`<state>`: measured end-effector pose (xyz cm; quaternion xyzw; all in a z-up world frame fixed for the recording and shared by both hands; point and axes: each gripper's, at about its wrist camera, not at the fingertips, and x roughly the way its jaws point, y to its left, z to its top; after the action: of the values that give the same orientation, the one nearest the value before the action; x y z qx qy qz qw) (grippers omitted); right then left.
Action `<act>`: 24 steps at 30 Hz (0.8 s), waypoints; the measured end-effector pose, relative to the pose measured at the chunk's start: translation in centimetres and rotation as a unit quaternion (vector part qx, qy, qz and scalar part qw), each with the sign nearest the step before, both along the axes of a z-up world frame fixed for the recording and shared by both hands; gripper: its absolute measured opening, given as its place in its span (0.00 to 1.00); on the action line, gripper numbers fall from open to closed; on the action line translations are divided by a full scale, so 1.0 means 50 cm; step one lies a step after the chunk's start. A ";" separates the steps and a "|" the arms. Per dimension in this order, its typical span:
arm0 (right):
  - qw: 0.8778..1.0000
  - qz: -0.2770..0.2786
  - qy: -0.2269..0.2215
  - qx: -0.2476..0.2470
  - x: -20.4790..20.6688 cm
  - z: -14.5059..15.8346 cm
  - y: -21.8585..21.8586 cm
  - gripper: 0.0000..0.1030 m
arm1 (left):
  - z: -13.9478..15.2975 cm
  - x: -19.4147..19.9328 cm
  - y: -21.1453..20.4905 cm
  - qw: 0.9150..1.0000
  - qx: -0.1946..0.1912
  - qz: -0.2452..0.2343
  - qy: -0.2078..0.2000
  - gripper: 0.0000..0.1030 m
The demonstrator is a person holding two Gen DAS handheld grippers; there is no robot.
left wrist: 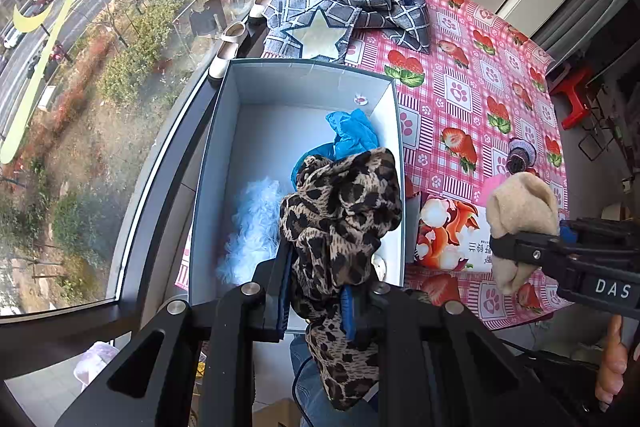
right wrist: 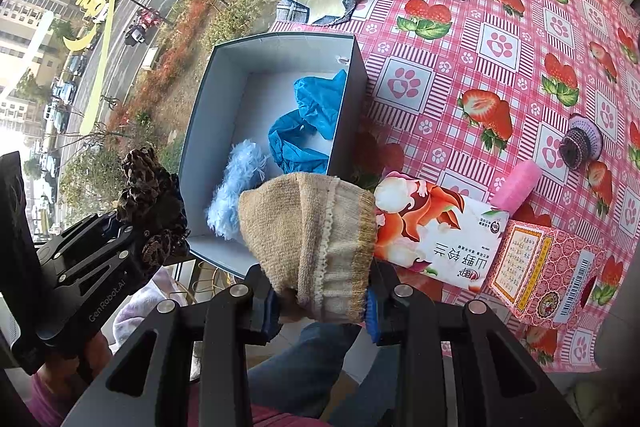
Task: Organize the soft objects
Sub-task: 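Hold the scrunchie above the box with the left tool while the right tool holds the sock nearby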
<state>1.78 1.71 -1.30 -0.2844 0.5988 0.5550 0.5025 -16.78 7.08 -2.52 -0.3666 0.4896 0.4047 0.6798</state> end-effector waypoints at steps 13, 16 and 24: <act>1.000 -0.002 0.001 -0.002 0.000 -0.002 -0.001 0.32 | -0.001 0.002 -0.002 1.000 -0.001 0.000 0.000 0.21; 1.000 -0.002 0.001 -0.002 0.000 -0.003 -0.001 0.33 | -0.001 0.002 -0.001 1.000 -0.001 0.000 0.000 0.21; 1.000 -0.002 0.002 -0.005 -0.002 -0.006 -0.001 0.33 | -0.011 0.005 -0.013 1.000 -0.003 -0.001 0.002 0.21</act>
<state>1.65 1.68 -1.60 -0.2849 0.6026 0.5519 0.5012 -16.54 6.41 -3.08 -0.3677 0.4925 0.4026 0.6783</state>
